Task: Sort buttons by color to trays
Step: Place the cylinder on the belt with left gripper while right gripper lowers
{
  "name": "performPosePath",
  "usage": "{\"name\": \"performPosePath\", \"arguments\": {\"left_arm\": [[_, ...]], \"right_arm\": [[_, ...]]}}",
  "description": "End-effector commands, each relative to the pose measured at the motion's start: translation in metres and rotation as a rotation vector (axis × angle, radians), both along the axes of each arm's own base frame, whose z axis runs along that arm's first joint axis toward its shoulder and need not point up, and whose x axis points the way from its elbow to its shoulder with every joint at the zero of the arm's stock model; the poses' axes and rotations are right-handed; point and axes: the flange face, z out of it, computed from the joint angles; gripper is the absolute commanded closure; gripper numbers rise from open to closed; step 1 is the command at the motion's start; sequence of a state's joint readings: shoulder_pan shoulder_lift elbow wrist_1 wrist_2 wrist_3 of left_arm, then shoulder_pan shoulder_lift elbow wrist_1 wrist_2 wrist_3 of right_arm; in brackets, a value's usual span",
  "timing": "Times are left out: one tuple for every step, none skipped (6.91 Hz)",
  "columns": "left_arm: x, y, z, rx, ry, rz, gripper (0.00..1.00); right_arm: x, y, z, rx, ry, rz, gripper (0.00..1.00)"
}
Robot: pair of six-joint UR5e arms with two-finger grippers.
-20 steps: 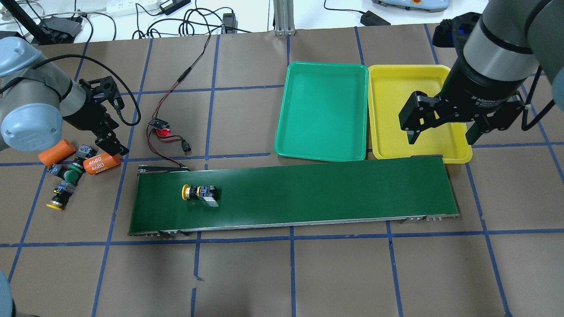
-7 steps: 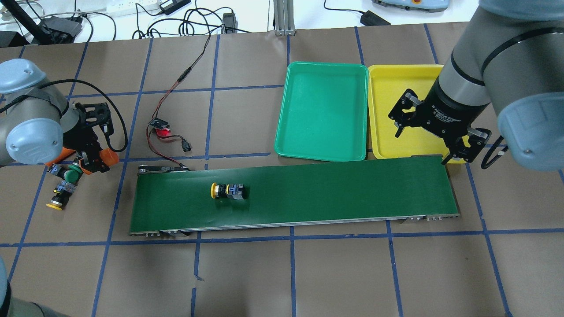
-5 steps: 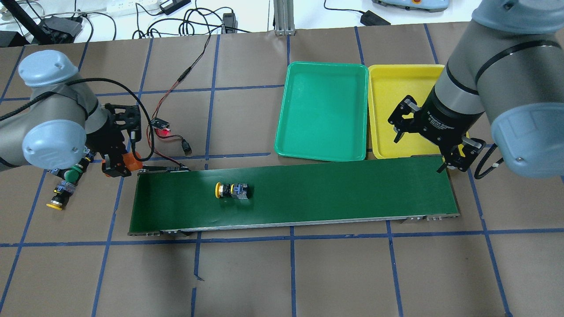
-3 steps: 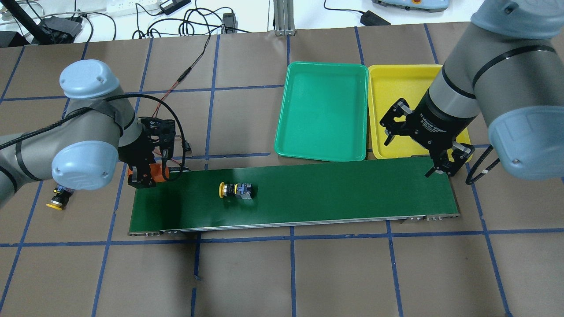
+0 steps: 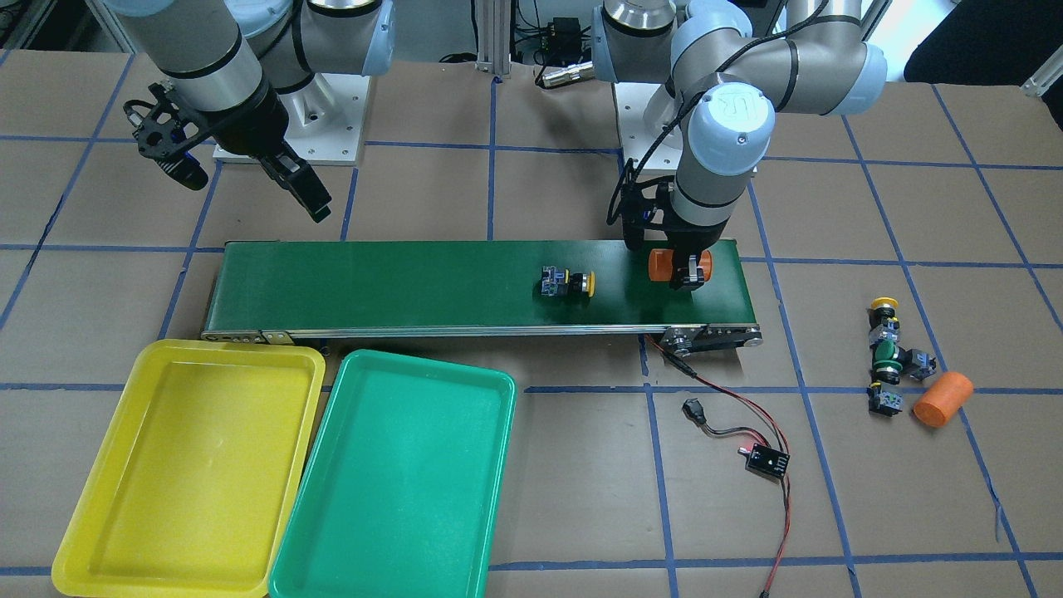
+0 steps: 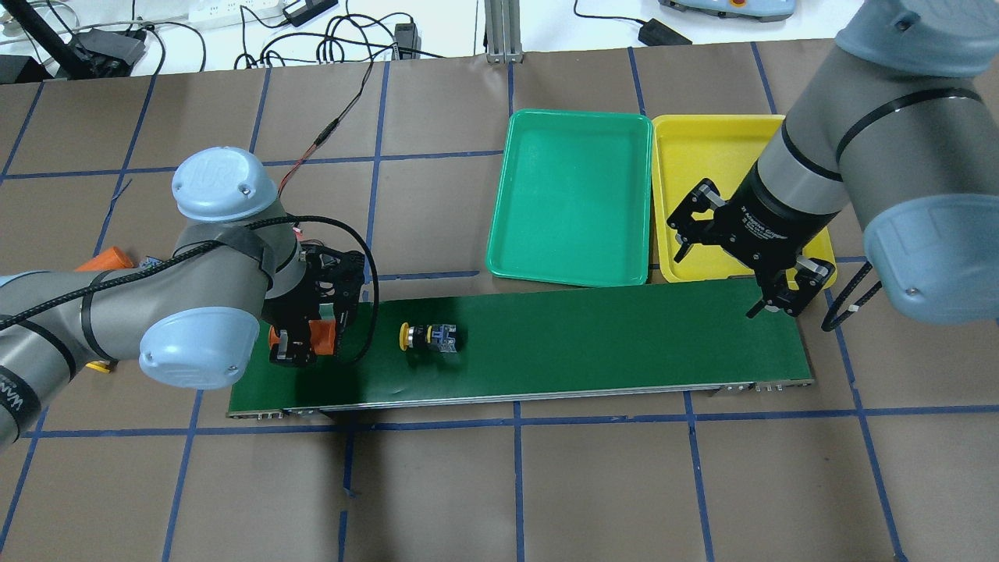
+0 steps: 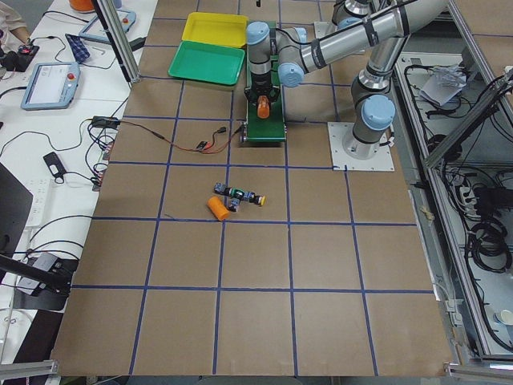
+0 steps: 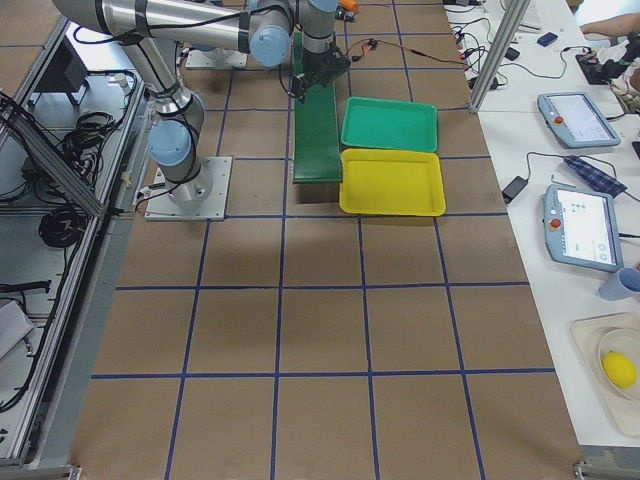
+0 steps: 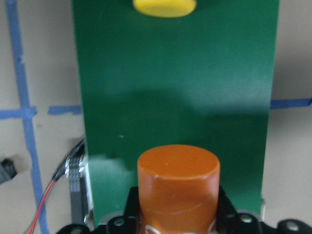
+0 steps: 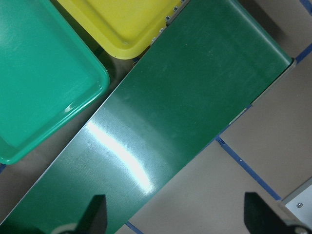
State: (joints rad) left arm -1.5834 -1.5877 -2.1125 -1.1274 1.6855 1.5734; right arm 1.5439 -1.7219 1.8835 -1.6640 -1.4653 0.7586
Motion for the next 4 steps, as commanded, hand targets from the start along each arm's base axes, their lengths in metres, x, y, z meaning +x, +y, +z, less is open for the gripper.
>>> {"name": "performPosePath", "arguments": {"left_arm": [[0.002, -0.002, 0.0, -0.005, 0.001, 0.011, 0.11], [0.005, -0.003, 0.004, -0.013, 0.0, 0.021, 0.07], [0.025, -0.016, 0.018, -0.044, 0.001, 0.067, 0.07], [0.076, -0.033, 0.032, -0.072, 0.012, 0.181, 0.07]], "right_arm": [[0.0, -0.001, 0.002, -0.012, -0.004, 0.018, 0.0], [0.0, -0.003, 0.006, -0.03, -0.011, 0.033, 0.0], [-0.001, -0.002, 0.003, -0.022, 0.002, 0.041, 0.0], [-0.001, -0.002, 0.002, -0.019, 0.001, 0.037, 0.0]]}}
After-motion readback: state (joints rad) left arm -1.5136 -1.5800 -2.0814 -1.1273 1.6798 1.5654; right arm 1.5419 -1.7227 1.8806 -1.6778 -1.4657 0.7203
